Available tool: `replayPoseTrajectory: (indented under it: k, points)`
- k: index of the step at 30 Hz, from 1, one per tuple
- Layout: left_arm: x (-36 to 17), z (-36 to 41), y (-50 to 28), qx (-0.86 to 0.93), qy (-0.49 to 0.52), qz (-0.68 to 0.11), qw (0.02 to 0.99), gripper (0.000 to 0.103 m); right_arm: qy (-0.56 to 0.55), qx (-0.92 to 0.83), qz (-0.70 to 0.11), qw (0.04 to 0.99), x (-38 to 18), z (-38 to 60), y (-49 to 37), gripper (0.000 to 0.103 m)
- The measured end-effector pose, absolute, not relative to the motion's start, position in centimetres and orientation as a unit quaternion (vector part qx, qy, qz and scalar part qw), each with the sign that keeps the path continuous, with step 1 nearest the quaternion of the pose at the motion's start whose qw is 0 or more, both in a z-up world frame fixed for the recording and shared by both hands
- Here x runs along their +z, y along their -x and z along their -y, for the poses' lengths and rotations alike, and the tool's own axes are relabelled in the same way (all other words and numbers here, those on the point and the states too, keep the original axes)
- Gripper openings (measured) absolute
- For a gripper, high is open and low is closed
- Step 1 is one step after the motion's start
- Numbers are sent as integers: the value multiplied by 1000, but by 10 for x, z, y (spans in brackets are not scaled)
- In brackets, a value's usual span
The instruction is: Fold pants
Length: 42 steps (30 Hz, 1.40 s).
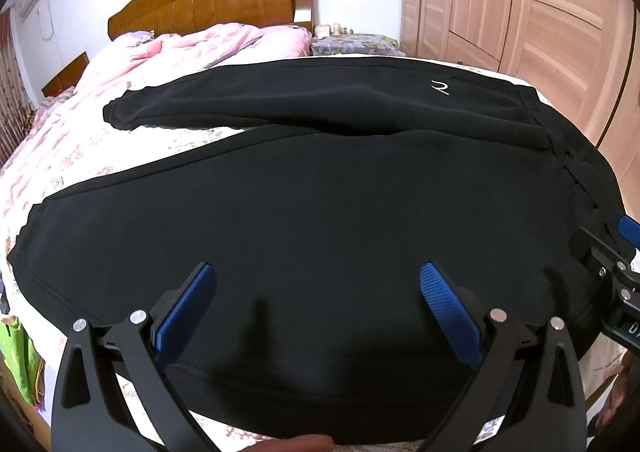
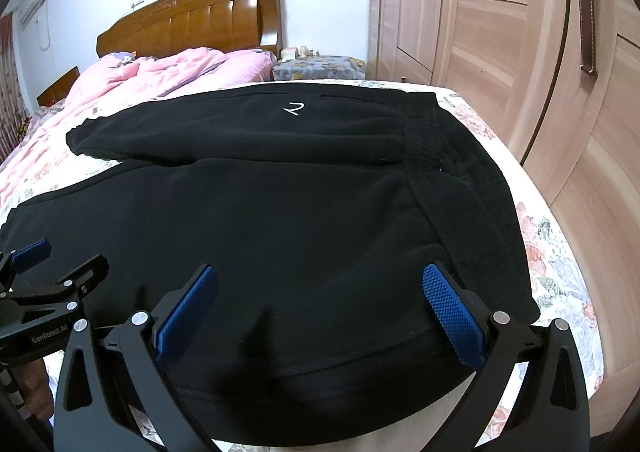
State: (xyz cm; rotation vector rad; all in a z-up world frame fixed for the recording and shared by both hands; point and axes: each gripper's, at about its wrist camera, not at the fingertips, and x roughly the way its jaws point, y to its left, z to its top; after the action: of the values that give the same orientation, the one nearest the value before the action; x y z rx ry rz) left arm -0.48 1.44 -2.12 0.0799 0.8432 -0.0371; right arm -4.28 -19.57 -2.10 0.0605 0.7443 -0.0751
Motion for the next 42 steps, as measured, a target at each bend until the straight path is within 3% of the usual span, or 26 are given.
replayPoseTrajectory:
  k: [17,24,32,38,42]
  points:
    - [-11,-15,0,-28,-51,-411,910,102,-25,-35,-358,933,-17,200,42,99]
    - [24,-13,-28,-21,-129,-396,909,102,-2,-15,-321,947,17,213,18,99]
    - [56,-40,-119,-119,-64,-466,874,102,-10,41,-327,944,55,250,-86,99]
    - [65,-53,-199,-131,-9,-403,906,101,44,140,-406,902,34,251,-210,99]
    - [54,-52,-258,-198,-3,-441,876,101,47,180,-436,881,12,261,-268,99]
